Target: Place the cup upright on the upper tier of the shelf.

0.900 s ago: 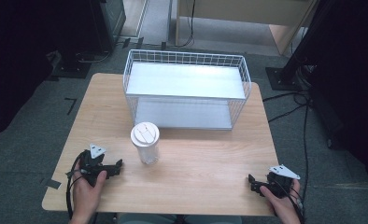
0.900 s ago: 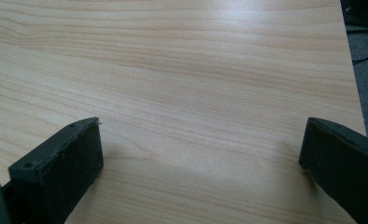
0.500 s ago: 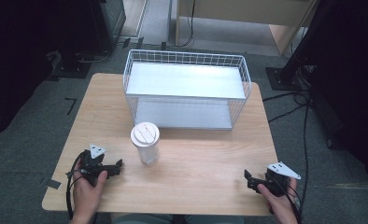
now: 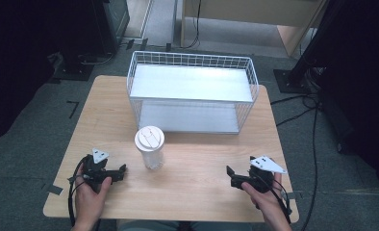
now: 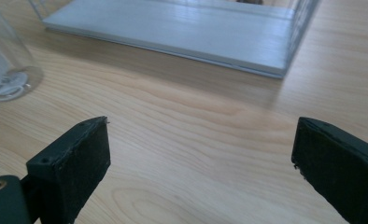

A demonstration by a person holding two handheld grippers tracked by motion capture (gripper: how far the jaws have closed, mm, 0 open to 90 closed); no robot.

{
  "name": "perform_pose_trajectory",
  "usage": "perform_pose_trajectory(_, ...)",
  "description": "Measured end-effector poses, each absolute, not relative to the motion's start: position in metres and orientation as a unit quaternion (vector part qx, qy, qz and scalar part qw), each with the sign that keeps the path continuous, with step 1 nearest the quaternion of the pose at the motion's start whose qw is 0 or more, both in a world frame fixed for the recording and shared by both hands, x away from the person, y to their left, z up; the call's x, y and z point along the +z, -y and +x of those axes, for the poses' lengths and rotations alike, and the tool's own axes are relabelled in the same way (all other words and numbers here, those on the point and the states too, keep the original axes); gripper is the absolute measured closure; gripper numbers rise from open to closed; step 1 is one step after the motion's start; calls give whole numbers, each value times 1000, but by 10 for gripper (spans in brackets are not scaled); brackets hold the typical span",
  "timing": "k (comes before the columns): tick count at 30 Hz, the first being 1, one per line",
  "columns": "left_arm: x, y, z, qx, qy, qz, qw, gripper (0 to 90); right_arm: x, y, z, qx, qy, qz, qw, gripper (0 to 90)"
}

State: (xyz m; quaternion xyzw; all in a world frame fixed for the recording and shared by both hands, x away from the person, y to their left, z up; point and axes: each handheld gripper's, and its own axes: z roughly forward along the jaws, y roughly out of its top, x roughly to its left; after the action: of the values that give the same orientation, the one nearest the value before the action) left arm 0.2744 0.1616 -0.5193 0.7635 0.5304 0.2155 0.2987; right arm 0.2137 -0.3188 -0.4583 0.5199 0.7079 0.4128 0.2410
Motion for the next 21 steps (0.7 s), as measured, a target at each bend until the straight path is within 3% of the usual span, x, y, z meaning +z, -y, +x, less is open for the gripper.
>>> perform_pose_trajectory(21,-519,-162,274,215,-531,763,299,0,-451,228,230,444,-744,450,218,46)
